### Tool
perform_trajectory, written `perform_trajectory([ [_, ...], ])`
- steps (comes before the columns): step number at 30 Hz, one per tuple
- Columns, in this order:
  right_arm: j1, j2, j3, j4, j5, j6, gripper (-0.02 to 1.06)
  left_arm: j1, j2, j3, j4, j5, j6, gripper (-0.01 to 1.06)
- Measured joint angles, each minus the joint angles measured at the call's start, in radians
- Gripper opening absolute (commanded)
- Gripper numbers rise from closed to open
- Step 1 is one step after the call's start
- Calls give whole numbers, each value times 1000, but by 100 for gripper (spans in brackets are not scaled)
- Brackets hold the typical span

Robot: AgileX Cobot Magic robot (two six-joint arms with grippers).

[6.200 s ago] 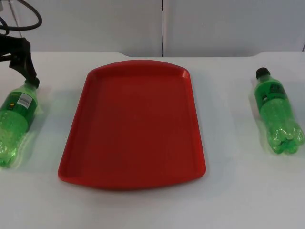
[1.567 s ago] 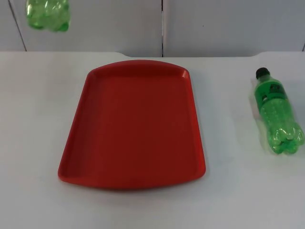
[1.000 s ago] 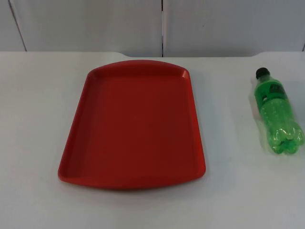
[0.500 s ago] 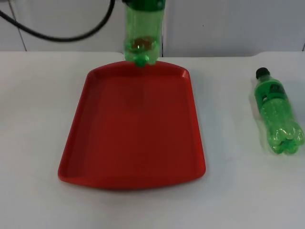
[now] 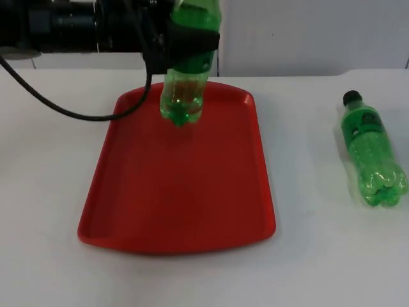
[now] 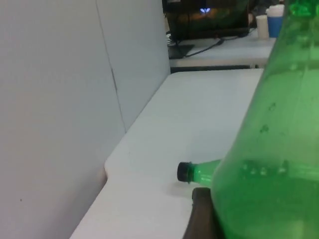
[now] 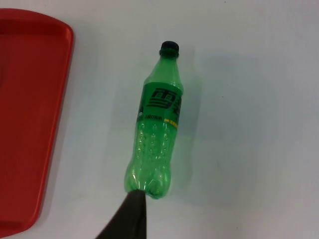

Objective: Place the bottle upright on the tray.

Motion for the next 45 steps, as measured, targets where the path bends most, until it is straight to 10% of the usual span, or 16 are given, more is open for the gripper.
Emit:
perform_trajectory([
  [39, 0, 0, 0, 2, -26, 0, 104, 119, 230, -191, -20, 11, 0, 0],
  [42, 0, 0, 0, 2, -26, 0, 104, 119, 230, -191, -21, 11, -7, 8],
  [45, 0, 0, 0, 2, -26, 0, 104, 119, 230, -191, -21, 11, -10, 38],
])
